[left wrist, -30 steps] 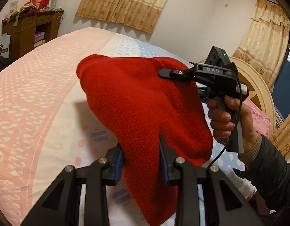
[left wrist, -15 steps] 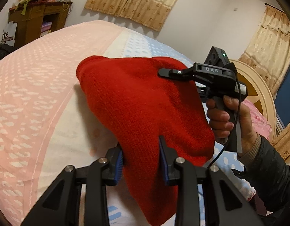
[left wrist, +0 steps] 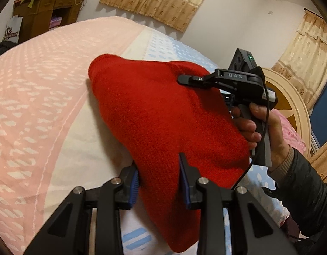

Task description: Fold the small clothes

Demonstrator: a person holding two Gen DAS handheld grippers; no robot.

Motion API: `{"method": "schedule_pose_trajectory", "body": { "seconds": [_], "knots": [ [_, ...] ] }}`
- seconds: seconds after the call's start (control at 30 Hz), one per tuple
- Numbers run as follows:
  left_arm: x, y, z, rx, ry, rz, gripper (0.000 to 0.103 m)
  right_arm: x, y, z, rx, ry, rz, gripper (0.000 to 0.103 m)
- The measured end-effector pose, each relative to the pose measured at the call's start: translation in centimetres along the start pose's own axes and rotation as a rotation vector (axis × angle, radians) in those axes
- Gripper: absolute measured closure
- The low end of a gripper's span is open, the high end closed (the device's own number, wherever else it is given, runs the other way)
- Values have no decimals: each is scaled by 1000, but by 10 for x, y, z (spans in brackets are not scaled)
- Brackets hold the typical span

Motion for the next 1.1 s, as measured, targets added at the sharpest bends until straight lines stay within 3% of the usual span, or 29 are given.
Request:
{"method": "schedule_pose_trajectory", "body": {
  "seconds": [0.17, 0.23, 0.37, 0.47, 0.53, 0.6, 0.73, 0.8, 0.9, 0.93, 1.0, 1.1],
  "knots": [
    [0, -2, -8, -7, -14, -13, 61, 6, -6, -7, 92, -34, -32, 62],
    [0, -3, -16, -29, -36, 1, 49, 12, -1, -23, 117, -67, -66, 62],
    [-4, -8, -25, -63, -70, 39, 44, 33, 12, -59, 98, -93, -123, 61],
    [3, -10, -19, -89, -44, 63, 44, 66, 22, -74, 48, -50, -166, 61],
    [12, -7, -8, -147, 2, 98, 44, 93, 17, -74, 115, 5, -199, 62],
    [23, -6, -5, -151, 18, 105, 42, 125, 0, -70, 166, 95, -190, 70],
    [29, -2, -14, -140, 14, 83, 38, 159, -17, -69, 196, 160, -200, 71],
    [21, -5, -19, -143, -1, 85, 38, 152, -17, -77, 211, 125, -196, 71],
    [4, -14, -31, -144, -61, 93, 35, 126, -2, -103, 238, -15, -212, 70],
    [-3, -16, -34, -147, -79, 92, 25, 110, 7, -112, 224, -81, -206, 70],
    [-12, -19, -33, -173, -100, 102, 16, 94, 23, -116, 169, -134, -211, 70],
    [-14, -15, -17, -225, -71, 129, 15, 75, 47, -95, 64, -135, -237, 69]
  ]
}}
Point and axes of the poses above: each gripper's, at about its wrist camera, not at the fingertips, and z roughly the way its jaws point, y to its left, x to its underside, the point moved 8 cm from there along z, roughly the way its jaws point, and after that the axes turned 3 degrees about x, right-handed, at the moved point
